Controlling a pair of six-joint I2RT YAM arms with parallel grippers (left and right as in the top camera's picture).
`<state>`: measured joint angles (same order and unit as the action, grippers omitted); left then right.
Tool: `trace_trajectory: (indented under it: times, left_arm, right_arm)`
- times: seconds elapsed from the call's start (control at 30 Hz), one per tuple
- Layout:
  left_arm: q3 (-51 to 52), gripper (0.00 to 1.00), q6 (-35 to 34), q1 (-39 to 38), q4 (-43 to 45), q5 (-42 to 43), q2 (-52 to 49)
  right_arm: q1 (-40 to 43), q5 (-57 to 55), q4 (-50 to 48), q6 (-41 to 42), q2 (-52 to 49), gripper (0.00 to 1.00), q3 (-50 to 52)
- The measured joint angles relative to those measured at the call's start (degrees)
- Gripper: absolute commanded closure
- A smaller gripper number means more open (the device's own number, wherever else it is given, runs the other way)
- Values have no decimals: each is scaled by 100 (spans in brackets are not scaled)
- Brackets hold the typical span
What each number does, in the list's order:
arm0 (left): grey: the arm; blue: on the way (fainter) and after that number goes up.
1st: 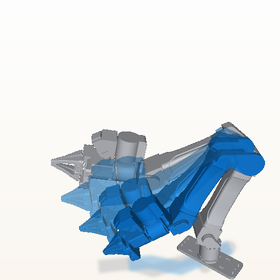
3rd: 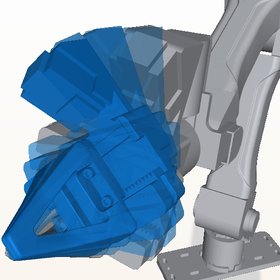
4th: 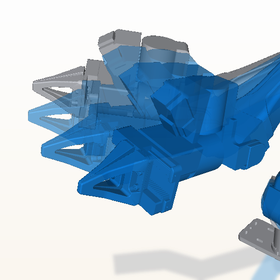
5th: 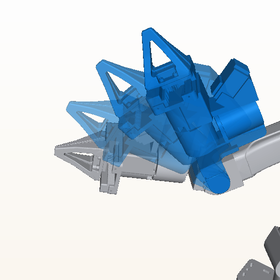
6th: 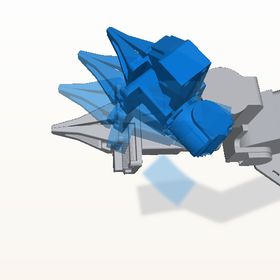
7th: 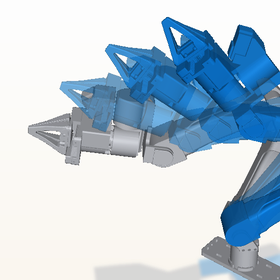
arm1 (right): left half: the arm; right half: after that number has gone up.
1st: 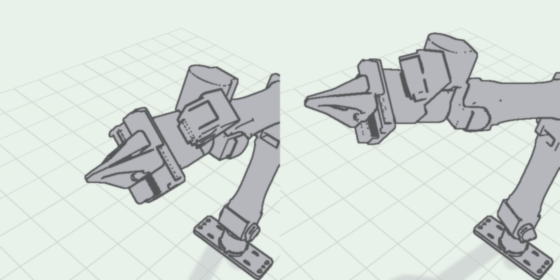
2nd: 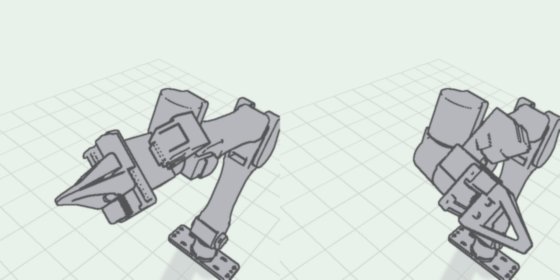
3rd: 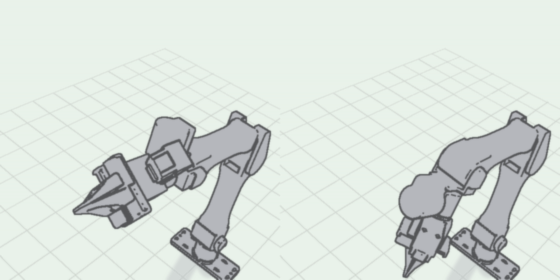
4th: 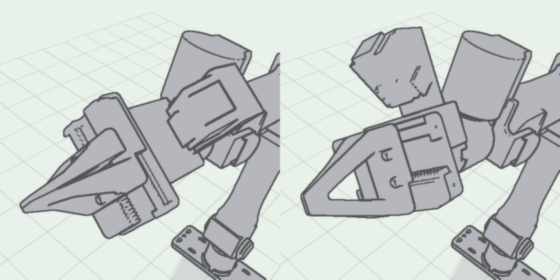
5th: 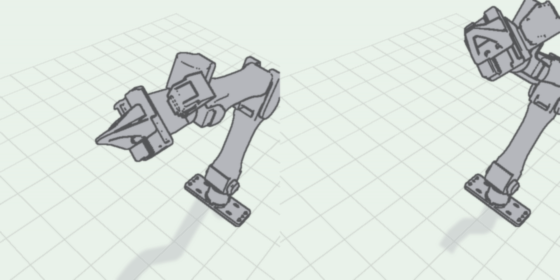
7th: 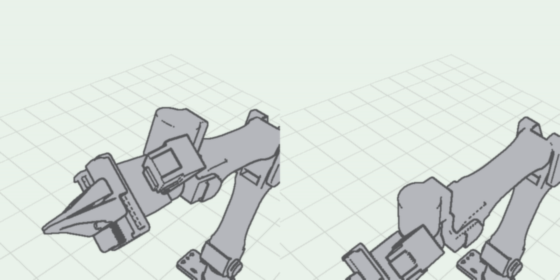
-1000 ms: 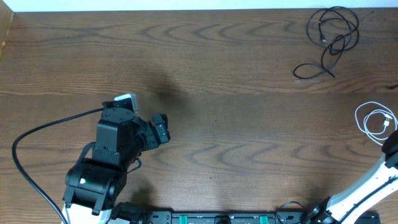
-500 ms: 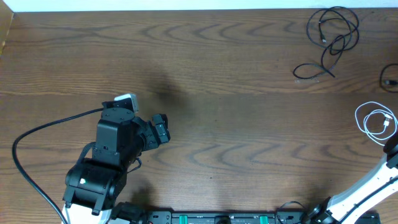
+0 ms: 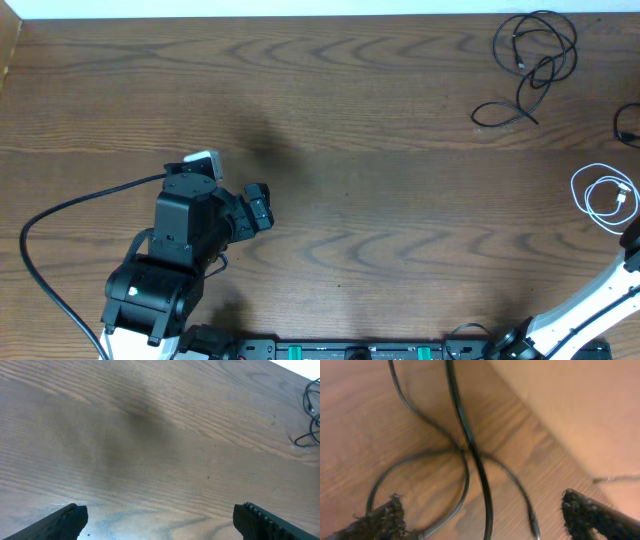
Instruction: Untangle cables
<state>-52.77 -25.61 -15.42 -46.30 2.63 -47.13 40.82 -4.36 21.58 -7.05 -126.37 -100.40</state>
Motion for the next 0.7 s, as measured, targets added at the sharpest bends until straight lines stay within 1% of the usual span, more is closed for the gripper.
trace_trajectory:
  times: [0.07, 0.13, 0.17, 0.2, 0.33, 0.37, 0.47, 0.57, 0.7]
  left_arm:
    - [0, 2, 0, 0, -2, 0, -2]
    - [0, 2, 0, 0, 0, 0, -2]
    - [0, 2, 0, 0, 0, 0, -2]
    - [0, 2, 0, 0, 0, 0, -2]
    - [0, 2, -2, 0, 0, 0, -2]
    - [0, 2, 0, 0, -2, 0, 0]
    - [0, 2, 0, 0, 0, 2, -2]
    - [0, 2, 0, 0, 0, 2, 0]
    - [0, 2, 0, 0, 0, 0, -2]
  right_arm:
    - [0, -4, 343, 249, 0, 30, 13]
    - [0, -20, 562, 520, 0, 42, 59]
    - [0, -15, 623, 645, 0, 53, 105]
    - [0, -15, 662, 793, 0, 59, 184]
    - [-2, 258, 470, 1106, 0, 91, 658]
    - [-4, 380, 393, 1134, 0, 98, 776]
    - [-24, 994, 114, 1021, 0, 99, 1084]
    - [-92, 1716, 63, 715, 0, 99, 1209]
    - [-223, 2177, 57, 435, 0, 99, 1224]
